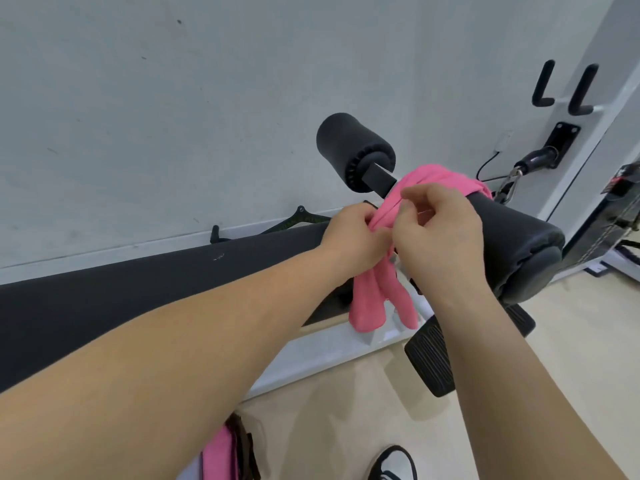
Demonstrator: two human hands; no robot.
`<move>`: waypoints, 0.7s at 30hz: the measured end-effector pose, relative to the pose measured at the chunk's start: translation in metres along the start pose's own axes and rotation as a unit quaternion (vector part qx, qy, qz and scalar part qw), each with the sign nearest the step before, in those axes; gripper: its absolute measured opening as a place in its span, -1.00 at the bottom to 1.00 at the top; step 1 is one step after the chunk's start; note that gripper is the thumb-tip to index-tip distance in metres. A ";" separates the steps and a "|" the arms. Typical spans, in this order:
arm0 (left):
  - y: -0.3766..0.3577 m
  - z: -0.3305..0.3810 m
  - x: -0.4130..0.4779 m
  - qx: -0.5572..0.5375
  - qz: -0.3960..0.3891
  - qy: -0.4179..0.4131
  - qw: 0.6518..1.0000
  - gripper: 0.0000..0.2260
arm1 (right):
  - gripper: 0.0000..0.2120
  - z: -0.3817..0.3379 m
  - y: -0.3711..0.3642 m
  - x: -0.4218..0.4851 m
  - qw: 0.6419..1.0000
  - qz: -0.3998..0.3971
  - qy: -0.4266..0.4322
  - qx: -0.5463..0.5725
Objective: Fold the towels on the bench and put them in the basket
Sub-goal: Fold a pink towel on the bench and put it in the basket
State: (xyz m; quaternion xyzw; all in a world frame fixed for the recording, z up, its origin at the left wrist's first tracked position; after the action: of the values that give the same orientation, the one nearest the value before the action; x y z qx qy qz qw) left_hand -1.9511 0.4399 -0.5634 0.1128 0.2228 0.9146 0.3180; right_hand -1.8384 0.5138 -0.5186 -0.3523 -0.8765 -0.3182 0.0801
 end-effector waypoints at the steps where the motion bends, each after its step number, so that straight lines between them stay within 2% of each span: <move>1: 0.011 -0.003 -0.011 -0.007 0.000 0.002 1.000 -0.77 | -0.67 -0.003 -0.002 -0.001 0.999 -0.007 0.025 -0.020; 2: 0.023 -0.010 -0.019 -0.021 0.009 0.014 1.000 -0.78 | -0.61 -0.006 -0.006 -0.002 0.997 -0.022 0.053 -0.048; 4: 0.052 -0.022 -0.045 -0.045 0.015 0.040 0.998 -0.91 | -0.50 -0.012 -0.024 -0.006 0.984 -0.107 0.109 -0.087; 6: 0.081 -0.032 -0.075 -0.069 -0.007 0.073 0.995 -0.87 | -0.42 -0.016 -0.051 -0.014 0.957 -0.228 0.147 -0.102; 8: 0.107 -0.040 -0.105 -0.105 -0.027 0.084 0.991 -0.80 | -0.42 -0.023 -0.082 -0.026 0.929 -0.313 0.169 -0.102; 11: 0.143 -0.055 -0.140 -0.185 -0.030 0.087 0.978 -0.59 | -0.63 -0.048 -0.114 -0.040 0.924 -0.349 0.144 -0.059; 13: 0.162 -0.064 -0.159 -0.232 -0.028 0.083 0.969 -0.62 | -0.81 -0.070 -0.129 -0.048 0.923 -0.367 0.109 -0.027; 15: 0.179 -0.077 -0.174 -0.266 -0.013 0.098 0.959 -0.72 | -0.82 -0.091 -0.145 -0.057 0.912 -0.397 0.105 -0.028; 19: 0.209 -0.121 -0.196 -0.214 0.042 0.154 0.964 -0.84 | -0.81 -0.112 -0.187 -0.073 0.874 -0.455 0.139 -0.096; 21: 0.216 -0.140 -0.204 -0.253 0.042 0.169 0.952 -0.81 | -0.80 -0.117 -0.202 -0.079 0.852 -0.489 0.144 -0.116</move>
State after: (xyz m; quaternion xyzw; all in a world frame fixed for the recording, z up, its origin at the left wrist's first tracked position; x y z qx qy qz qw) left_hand -1.9569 0.1135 -0.5957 -0.1181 0.0292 0.9592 0.2553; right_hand -1.9245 0.2865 -0.5570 0.1648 -0.8710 -0.4628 -0.0017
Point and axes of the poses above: each hand's wrist, its own x-axis towards the middle knuckle, its own y-axis out of the back of the hand, z = x × y, the point moved 4 cm from there along x, towards the middle knuckle, and after that the axes turned 9 degrees about -z, right-handed, at the moved point
